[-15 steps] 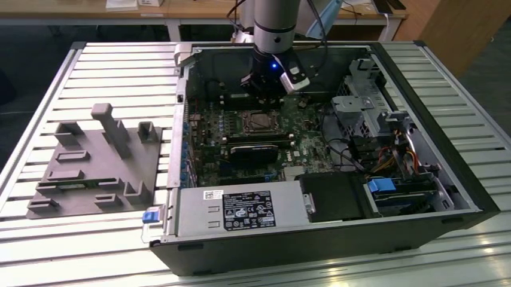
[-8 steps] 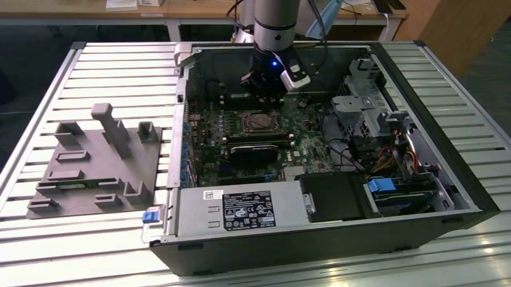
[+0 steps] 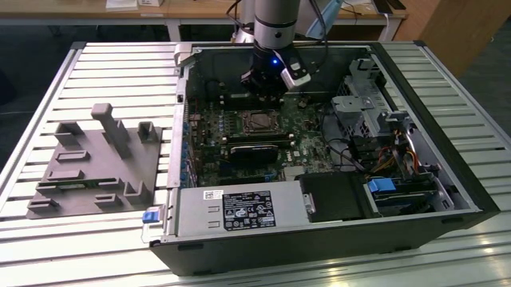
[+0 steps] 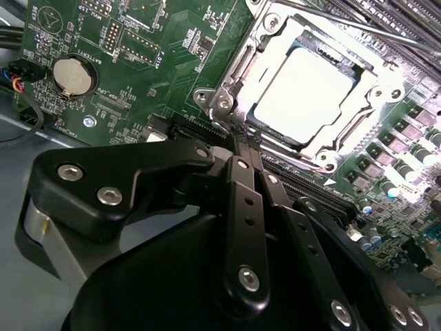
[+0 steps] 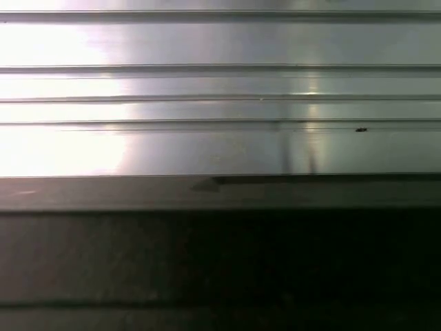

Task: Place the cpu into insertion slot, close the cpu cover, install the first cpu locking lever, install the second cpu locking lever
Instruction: 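Install the first cpu locking lever, then install the second cpu locking lever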

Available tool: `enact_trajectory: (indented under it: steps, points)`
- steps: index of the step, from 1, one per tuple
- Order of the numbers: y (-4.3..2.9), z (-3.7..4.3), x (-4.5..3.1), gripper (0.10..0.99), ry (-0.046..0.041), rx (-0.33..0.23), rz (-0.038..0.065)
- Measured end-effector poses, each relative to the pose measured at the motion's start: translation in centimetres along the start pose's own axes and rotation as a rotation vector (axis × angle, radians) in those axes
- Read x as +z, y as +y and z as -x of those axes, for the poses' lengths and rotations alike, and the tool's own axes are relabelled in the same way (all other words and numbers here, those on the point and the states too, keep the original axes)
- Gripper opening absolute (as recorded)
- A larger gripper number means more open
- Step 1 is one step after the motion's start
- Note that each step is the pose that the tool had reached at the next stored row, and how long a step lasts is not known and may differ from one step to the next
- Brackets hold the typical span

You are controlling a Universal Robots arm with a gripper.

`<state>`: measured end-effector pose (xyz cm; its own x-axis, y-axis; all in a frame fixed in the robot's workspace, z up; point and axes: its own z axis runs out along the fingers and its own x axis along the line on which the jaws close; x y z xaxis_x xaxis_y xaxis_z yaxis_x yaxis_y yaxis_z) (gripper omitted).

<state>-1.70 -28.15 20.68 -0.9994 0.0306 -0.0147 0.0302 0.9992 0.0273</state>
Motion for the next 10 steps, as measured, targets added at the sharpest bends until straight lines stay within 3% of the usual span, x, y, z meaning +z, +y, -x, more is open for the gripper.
enact_trajectory:
  steps: [10]
  points:
    - [0.00,0.00,-0.13,0.106,-0.0002,0.003,-0.002]
